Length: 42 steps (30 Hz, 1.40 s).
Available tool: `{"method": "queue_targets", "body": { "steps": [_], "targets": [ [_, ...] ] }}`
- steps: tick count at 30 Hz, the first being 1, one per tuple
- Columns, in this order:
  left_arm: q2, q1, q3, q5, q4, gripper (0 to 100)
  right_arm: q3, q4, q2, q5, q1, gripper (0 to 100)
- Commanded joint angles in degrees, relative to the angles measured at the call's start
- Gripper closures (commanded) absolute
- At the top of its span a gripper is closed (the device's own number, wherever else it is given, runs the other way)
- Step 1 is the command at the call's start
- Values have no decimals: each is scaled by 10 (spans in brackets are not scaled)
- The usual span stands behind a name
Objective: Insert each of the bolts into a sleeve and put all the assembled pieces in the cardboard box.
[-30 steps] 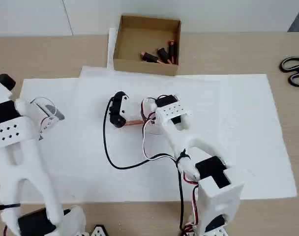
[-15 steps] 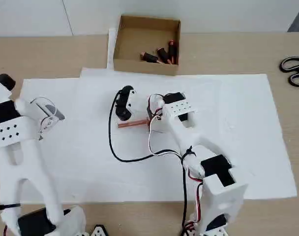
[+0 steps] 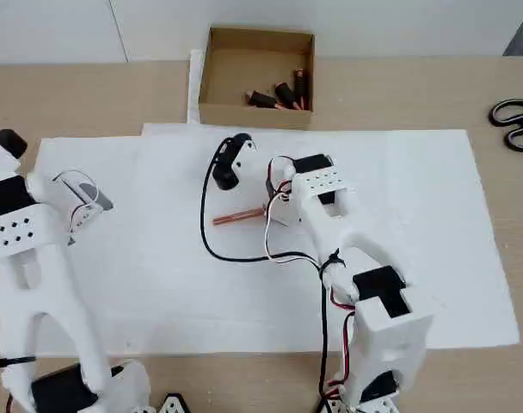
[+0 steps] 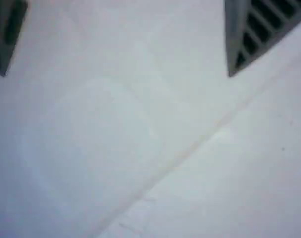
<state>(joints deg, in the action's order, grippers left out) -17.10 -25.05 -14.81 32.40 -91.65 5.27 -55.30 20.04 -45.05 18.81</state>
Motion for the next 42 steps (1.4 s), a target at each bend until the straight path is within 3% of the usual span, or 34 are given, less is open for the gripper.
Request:
{"method": "queue_targets", "body": {
  "steps": [1, 10, 16, 20, 25, 29, 32, 36, 42],
  "targets": [
    [-19, 1, 21, 1, -3, 731, -68, -24, -3, 27, -35, 961],
    [-19, 1, 21, 1, -3, 731, -131, -60, -3, 95, -23, 961],
    [-19, 2, 21, 0, -3, 731, -143, -72, -3, 203, -26, 961],
    [-20, 54, 15, -10, -14, 731, -143, -100, -2, 285, -26, 961],
    [-18, 204, -15, -126, 4, 731, -143, -120, 0, 356, -40, 960],
    [-18, 298, -29, -227, 77, 731, -140, -132, 1, 374, -48, 960],
    [-18, 311, -29, -273, 135, 731, -140, -157, -1, 377, -50, 958],
    [-18, 311, -35, -312, 151, 731, -142, -174, -2, 404, -51, 946],
    [-18, 311, -68, -360, 152, 731, -142, -174, -1, 404, -50, 803]
  ]
}}
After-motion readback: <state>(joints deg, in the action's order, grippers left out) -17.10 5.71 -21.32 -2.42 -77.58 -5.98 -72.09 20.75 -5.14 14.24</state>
